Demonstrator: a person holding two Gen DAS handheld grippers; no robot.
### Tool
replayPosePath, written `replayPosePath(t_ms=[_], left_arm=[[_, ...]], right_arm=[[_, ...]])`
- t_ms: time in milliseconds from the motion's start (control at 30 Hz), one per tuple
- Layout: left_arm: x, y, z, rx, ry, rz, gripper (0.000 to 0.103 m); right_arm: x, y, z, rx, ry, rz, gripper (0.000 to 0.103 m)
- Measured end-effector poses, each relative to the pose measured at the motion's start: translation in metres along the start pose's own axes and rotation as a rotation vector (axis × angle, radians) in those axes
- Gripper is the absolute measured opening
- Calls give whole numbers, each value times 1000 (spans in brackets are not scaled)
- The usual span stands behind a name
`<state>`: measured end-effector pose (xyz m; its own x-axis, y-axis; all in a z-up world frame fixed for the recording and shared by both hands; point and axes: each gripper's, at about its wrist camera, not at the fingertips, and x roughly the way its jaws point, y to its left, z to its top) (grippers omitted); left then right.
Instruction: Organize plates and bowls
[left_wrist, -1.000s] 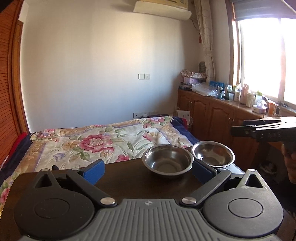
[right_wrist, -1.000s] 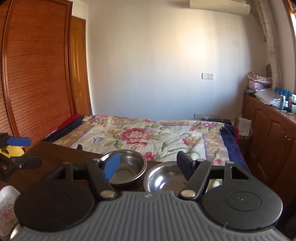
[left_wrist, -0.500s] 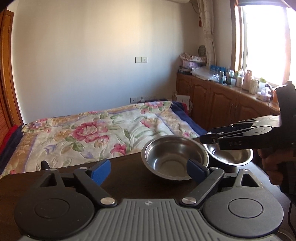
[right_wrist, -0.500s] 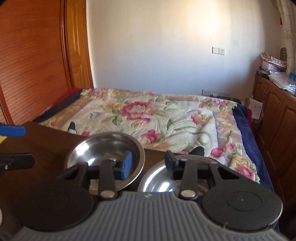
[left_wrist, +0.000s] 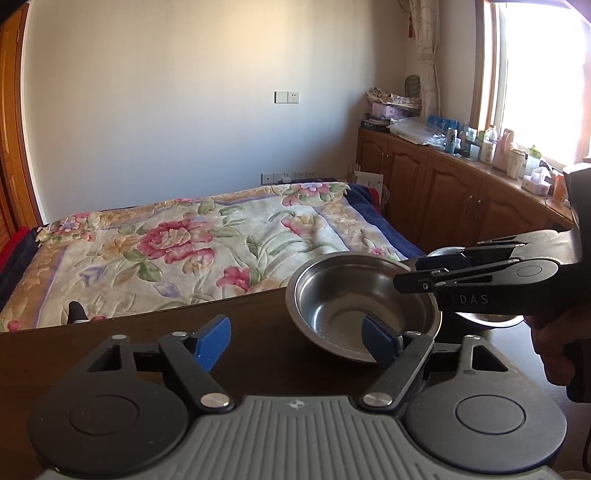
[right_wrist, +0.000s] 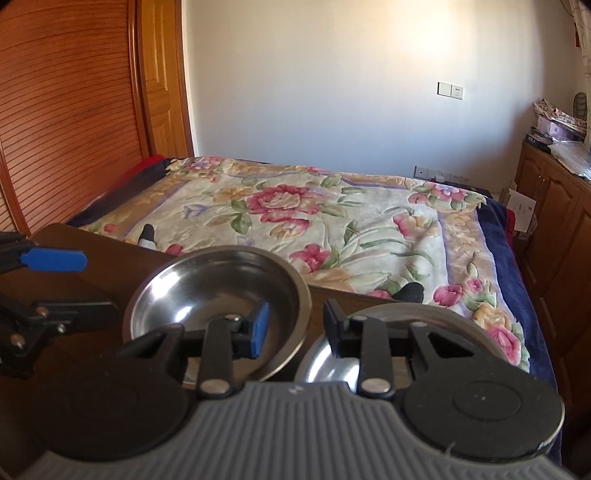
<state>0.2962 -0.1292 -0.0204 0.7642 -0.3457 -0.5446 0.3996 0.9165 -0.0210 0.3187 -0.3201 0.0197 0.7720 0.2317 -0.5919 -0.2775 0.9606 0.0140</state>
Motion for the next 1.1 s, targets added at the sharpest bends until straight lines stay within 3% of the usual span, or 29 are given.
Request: replayPosePath(t_ms=[167, 533, 633, 833, 867, 1100], left_arm=[[7, 2, -3, -13, 26, 1, 70], [11, 8, -3, -39, 55, -8, 58], [13, 8, -4, -42, 71, -12, 51], [19, 6, -8, -40, 110, -21, 31], [19, 7, -8, -48, 118, -29, 29], [9, 9, -5, -84, 124, -53, 20]], right_arm=[[9, 4, 1, -6, 27, -1, 31], [15, 4, -2, 42, 59, 36, 28], [16, 7, -3, 44, 64, 46, 22], [15, 10, -4, 44, 69, 63, 19], [15, 10, -4, 43, 70, 67, 14], [9, 7, -3, 72, 62, 81, 13]])
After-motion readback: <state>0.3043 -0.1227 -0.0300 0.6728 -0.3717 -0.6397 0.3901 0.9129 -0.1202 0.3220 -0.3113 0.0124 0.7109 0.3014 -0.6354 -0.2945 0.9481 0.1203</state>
